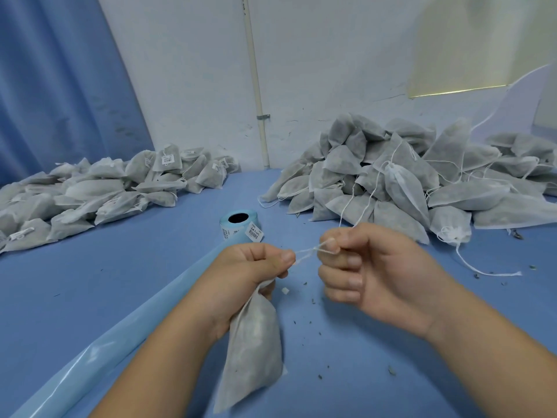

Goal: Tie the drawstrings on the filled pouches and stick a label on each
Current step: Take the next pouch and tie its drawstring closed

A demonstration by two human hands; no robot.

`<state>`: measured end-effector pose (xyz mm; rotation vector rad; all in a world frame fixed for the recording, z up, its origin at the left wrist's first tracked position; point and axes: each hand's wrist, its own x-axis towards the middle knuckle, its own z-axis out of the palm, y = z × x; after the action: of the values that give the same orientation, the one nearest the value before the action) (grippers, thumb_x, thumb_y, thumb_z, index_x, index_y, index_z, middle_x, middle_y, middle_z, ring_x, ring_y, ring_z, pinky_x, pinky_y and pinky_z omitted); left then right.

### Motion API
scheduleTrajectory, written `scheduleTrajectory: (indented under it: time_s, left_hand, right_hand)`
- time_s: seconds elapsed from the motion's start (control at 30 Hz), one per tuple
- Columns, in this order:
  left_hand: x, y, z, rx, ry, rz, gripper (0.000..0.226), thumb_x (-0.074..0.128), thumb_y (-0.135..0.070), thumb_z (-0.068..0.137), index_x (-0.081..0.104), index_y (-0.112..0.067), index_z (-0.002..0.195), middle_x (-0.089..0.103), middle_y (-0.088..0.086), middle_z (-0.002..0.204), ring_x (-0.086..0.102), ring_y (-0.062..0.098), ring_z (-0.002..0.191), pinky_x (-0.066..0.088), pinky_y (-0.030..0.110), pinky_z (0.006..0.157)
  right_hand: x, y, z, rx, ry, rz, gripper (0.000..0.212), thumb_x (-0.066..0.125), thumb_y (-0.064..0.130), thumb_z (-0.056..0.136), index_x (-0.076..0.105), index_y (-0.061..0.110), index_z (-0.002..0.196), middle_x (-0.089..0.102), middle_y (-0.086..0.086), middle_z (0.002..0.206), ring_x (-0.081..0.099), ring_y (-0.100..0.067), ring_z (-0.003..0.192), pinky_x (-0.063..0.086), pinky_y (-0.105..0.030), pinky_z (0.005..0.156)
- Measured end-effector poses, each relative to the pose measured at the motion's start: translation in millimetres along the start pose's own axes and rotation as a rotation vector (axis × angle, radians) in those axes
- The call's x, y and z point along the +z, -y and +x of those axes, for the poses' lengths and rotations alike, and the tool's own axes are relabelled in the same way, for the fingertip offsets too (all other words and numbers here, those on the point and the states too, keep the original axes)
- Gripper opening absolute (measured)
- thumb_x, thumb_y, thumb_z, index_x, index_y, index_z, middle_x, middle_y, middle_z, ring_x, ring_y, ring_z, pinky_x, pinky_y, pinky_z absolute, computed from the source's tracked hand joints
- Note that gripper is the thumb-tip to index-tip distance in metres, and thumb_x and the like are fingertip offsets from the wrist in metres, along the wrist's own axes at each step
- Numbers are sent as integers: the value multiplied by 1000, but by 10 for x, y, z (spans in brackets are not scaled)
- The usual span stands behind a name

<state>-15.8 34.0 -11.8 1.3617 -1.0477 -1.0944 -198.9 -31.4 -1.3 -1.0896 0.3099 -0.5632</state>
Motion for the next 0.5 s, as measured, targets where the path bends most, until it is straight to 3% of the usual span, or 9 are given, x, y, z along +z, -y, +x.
scheduleTrajectory:
  time_s: [0.07, 0.13, 0.3, 0.33, 0.43, 0.5]
  left_hand:
    - [-27, -5, 2, 32, -81, 84, 20, 80, -33, 65, 70, -16, 65, 51, -3, 55, 38, 11, 47, 35, 25, 52]
    - [-24, 14, 3, 58, -111, 147, 18, 76, -27, 78, 69, -15, 67, 51, -6, 53, 38, 11, 47, 33, 28, 56]
    - [-39, -15, -24, 106, -13, 215, 7, 77, -27, 82, 75, -26, 75, 63, -4, 70, 55, 11, 59, 44, 17, 56]
    - [-56, -24, -32, 103, 35, 226, 5, 80, -28, 79, 76, -29, 81, 67, -5, 77, 61, 10, 66, 48, 17, 62]
    - [-84, -2, -41, 61, 154, 317, 33, 78, -41, 67, 72, -39, 100, 70, -6, 102, 68, 14, 92, 52, 32, 88]
    - [-46, 5, -50, 52, 176, 389, 35, 74, -47, 66, 70, -44, 101, 71, -14, 101, 67, 9, 95, 54, 29, 89]
  right_hand:
    - [-78, 61, -18, 161, -17, -144, 6, 51, 17, 65, 53, 14, 60, 20, 1, 58, 25, -13, 46, 24, -24, 45]
    - [-136, 100, -32, 194, -53, -185, 9, 48, 18, 66, 52, 14, 59, 20, 1, 59, 24, -13, 47, 21, -26, 48]
    - [-145, 116, -13, -34, -134, 20, 10, 56, 17, 69, 51, 13, 62, 25, 3, 56, 29, -11, 45, 27, -23, 43]
    - [-140, 119, -3, -80, -180, 39, 11, 57, 16, 70, 49, 13, 63, 26, 3, 56, 29, -11, 45, 27, -23, 42]
    - [-167, 120, 23, -188, -356, 25, 13, 57, 14, 72, 49, 14, 61, 27, 2, 58, 28, -11, 47, 26, -22, 43]
    - [-214, 113, 35, -235, -461, 6, 19, 56, 12, 79, 49, 14, 62, 29, 2, 58, 29, -11, 47, 27, -21, 42]
